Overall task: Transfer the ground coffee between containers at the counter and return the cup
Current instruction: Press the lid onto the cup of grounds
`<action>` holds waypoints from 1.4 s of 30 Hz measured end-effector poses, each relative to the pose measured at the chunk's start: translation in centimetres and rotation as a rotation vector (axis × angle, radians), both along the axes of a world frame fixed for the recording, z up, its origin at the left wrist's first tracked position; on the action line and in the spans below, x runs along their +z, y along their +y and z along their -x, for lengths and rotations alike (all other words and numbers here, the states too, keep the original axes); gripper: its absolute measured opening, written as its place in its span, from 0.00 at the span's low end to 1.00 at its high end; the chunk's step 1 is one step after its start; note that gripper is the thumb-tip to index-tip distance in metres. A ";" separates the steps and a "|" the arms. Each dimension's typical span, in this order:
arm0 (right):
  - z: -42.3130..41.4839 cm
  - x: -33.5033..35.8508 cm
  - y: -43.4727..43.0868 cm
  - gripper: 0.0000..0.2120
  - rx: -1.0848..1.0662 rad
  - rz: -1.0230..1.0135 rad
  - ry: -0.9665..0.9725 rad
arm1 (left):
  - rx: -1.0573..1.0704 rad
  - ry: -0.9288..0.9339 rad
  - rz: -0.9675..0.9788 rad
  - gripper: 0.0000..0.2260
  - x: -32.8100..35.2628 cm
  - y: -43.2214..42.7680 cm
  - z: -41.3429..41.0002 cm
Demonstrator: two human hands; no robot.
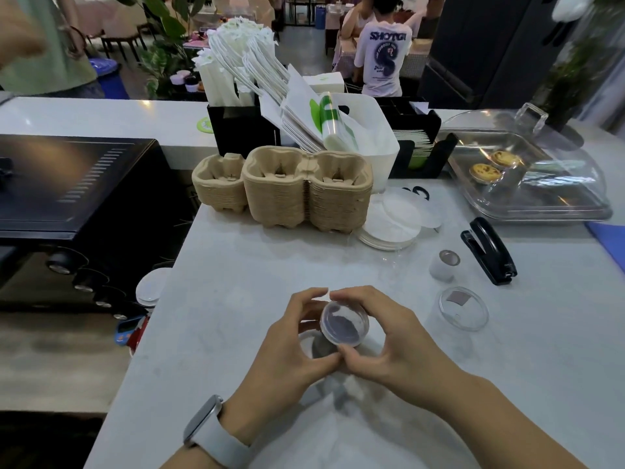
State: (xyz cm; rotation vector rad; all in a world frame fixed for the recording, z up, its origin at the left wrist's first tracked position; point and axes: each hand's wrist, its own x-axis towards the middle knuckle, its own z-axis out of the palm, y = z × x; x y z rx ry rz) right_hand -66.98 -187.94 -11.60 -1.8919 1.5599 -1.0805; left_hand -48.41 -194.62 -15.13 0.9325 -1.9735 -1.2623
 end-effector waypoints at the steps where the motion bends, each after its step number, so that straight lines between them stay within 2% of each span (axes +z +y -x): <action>1: 0.0 0.0 0.0 0.25 0.001 -0.004 0.019 | -0.005 0.002 0.002 0.34 0.0 0.1 0.0; 6: 0.0 0.2 -0.2 0.26 -0.021 0.005 0.075 | -0.014 0.003 0.003 0.32 0.3 0.4 0.2; 18: 0.3 0.3 0.1 0.28 0.114 -0.020 0.097 | -0.059 0.010 -0.053 0.33 -0.1 0.2 -0.1; 23: 0.1 0.4 0.0 0.24 0.035 -0.029 0.145 | -0.058 -0.013 -0.056 0.33 0.0 0.4 0.0; 28: -0.6 0.4 0.0 0.28 -0.072 -0.005 0.277 | -0.045 -0.018 -0.044 0.34 -0.1 0.2 0.0; 35: -0.5 -0.2 -0.1 0.28 -0.098 -0.012 0.211 | -0.016 -0.029 -0.025 0.37 -0.2 -0.2 -0.2; 39: -0.7 -0.4 -0.1 0.32 -0.093 -0.054 0.158 | -0.019 -0.018 -0.043 0.35 -0.3 0.0 0.0; 42: -0.6 -0.7 0.1 0.30 -0.068 -0.040 0.109 | -0.005 -0.004 -0.048 0.34 -0.2 0.1 0.0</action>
